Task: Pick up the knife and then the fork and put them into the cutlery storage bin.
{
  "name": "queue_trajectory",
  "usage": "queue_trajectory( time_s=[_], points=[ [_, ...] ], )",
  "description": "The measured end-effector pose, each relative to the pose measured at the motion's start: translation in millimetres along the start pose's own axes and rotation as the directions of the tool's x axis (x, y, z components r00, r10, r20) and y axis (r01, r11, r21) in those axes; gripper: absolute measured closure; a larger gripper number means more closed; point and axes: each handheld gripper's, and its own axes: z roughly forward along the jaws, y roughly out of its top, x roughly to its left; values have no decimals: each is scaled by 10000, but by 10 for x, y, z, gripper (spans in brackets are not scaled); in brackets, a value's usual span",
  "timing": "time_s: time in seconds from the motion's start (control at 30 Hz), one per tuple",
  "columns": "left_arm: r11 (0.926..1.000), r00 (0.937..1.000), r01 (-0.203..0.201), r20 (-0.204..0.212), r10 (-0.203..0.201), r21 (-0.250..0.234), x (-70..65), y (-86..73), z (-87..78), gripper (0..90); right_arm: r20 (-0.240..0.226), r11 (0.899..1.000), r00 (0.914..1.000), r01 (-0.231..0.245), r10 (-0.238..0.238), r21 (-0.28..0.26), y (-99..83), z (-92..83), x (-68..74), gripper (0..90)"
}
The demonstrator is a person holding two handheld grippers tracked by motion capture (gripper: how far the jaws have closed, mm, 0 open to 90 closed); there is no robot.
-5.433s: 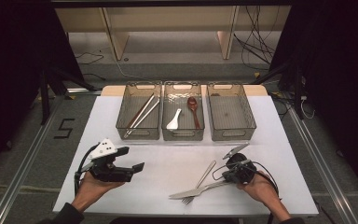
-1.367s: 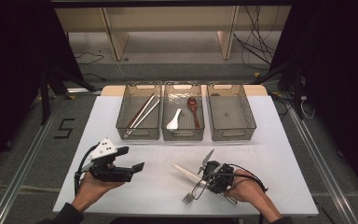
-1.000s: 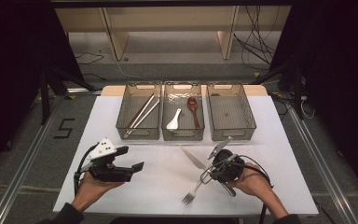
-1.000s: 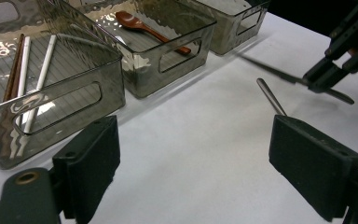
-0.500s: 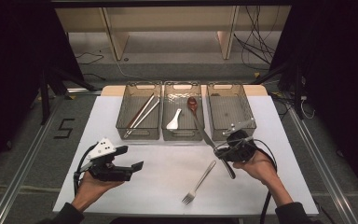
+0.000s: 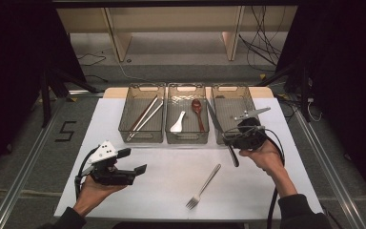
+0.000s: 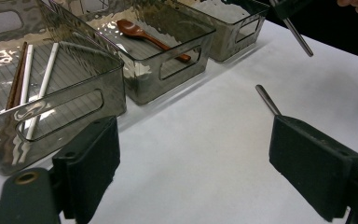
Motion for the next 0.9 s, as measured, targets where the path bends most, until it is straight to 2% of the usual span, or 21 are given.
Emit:
queue_trajectory(
  time_s=[0.5, 0.9],
  points=[
    [9995, 9999, 22, 150, -17, -325, 6, 8, -29, 158, 605, 9949, 9950, -749, 790, -669, 319, -42, -278, 808],
    [9993, 9998, 69, 162, -63, -377, 6, 9, -27, 158, 1010, 9845, 9832, -1414, 1519, -1039, 511, -48, -466, 807]
  ],
)
